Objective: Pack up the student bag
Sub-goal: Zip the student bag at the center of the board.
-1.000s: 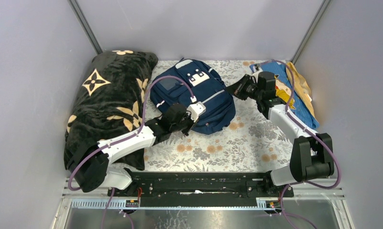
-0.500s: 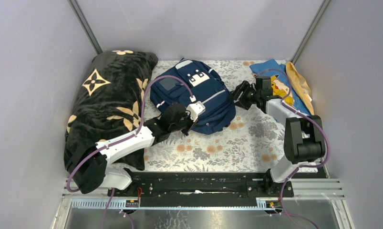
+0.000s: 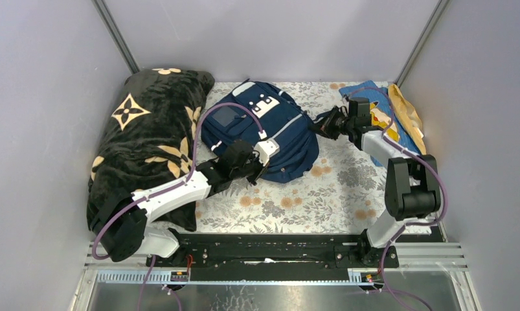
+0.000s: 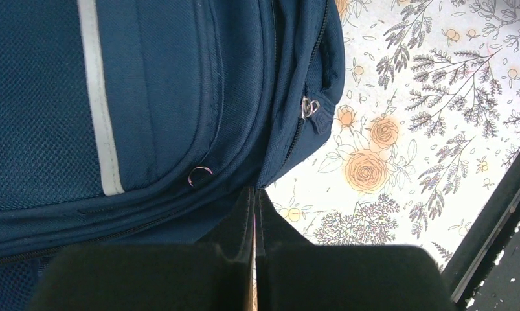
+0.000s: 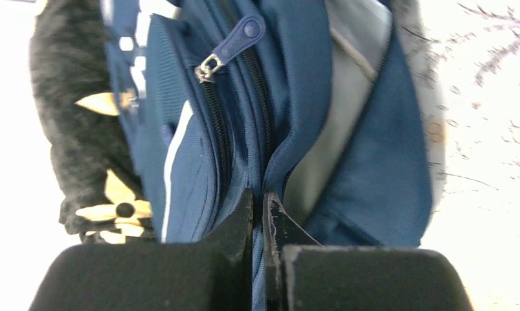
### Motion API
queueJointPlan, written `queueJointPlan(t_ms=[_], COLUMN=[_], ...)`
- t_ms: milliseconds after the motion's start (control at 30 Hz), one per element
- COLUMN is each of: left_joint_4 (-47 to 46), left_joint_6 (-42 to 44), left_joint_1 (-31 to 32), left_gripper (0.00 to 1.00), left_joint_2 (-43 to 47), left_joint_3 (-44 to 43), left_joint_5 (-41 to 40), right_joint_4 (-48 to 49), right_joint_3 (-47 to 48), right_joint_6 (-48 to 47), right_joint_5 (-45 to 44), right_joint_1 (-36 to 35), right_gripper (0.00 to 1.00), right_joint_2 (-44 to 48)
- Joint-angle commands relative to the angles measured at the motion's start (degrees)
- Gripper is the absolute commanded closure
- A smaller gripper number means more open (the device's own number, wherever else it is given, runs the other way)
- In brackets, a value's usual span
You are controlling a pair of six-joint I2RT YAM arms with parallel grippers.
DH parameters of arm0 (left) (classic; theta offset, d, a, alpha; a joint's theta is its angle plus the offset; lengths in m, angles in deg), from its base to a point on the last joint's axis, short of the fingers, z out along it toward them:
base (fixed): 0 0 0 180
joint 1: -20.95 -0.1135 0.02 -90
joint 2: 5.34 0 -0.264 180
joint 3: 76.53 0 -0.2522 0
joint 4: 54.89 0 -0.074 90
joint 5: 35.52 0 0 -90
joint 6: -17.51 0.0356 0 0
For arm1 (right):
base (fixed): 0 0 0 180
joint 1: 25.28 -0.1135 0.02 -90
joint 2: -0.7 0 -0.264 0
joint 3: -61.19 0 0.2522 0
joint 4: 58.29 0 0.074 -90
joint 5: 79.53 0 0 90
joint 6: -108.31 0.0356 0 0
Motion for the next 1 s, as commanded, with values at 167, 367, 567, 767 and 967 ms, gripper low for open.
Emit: queueJointPlan(t_ms=[167,367,567,767,967], left_joint_4=[-5.76,-8.16,-8.56,-6.99,-8.19], left_joint_6=[-2.36,-4.76,-4.79,-4.65,-4.75], left_joint_1=[0.16,0.16,0.16,-0.95,-3.28], left_gripper=[1.0,1.0,1.0,1.0,1.0], left_joint_2=[0.82,0.52,0.41,-0.98,-0.06], left_joint_3=[-0.61,0.0,-0.09,-1.96,-1.62], left_joint_5=[3.19,4.14,5.69,7.34,9.19], right_joint_4=[16.33,-0.58,-15.99,-11.44,2.72], right_joint_3=[0.15,7.21,10.37,-2.66,-21.72], right_joint_6=[0.66,-6.08,-13.29,-18.15,-14.62], right_joint_5=[8.49,0.85,-11.69,-1.6,2.02], right_joint_1=[-0.66,-0.74,-0.75,-2.98,-16.13], right_gripper=[1.0,0.98,0.26,0.3,0.29], right_joint_2=[10.9,4.06,11.42,26.07,34.85])
